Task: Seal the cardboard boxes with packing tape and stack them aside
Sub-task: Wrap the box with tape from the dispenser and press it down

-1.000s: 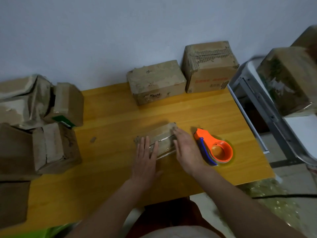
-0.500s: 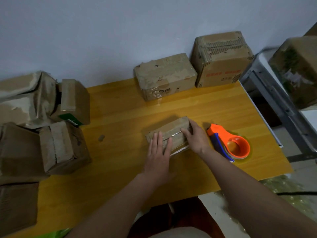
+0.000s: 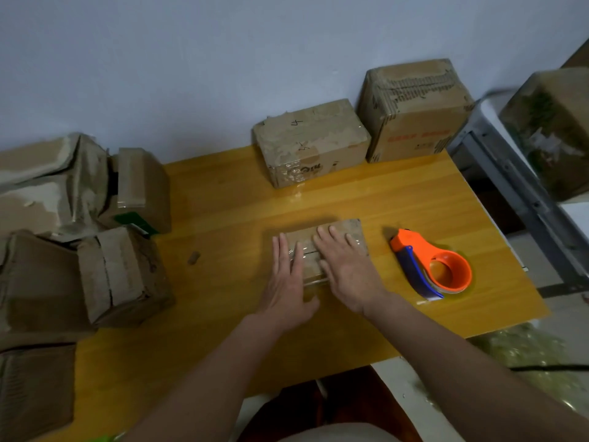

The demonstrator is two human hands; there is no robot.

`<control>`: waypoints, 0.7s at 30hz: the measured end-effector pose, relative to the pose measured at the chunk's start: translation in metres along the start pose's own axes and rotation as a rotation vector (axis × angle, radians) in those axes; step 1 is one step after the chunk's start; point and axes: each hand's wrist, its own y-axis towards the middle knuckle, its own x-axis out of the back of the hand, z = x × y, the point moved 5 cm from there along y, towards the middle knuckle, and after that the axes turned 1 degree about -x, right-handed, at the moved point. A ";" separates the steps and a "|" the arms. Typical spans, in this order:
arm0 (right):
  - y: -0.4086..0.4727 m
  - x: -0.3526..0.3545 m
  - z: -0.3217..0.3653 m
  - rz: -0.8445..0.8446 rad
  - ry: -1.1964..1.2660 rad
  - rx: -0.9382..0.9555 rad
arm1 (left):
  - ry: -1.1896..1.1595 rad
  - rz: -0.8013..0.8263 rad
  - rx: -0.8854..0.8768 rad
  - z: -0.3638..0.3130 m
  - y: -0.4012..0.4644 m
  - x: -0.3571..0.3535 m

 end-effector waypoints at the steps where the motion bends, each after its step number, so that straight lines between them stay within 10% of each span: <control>1: -0.003 -0.008 0.003 0.047 -0.073 0.033 | 0.011 -0.004 0.006 0.002 0.000 0.000; 21: -0.018 -0.001 -0.018 0.170 -0.181 0.007 | 0.489 0.087 -0.210 0.024 -0.004 0.021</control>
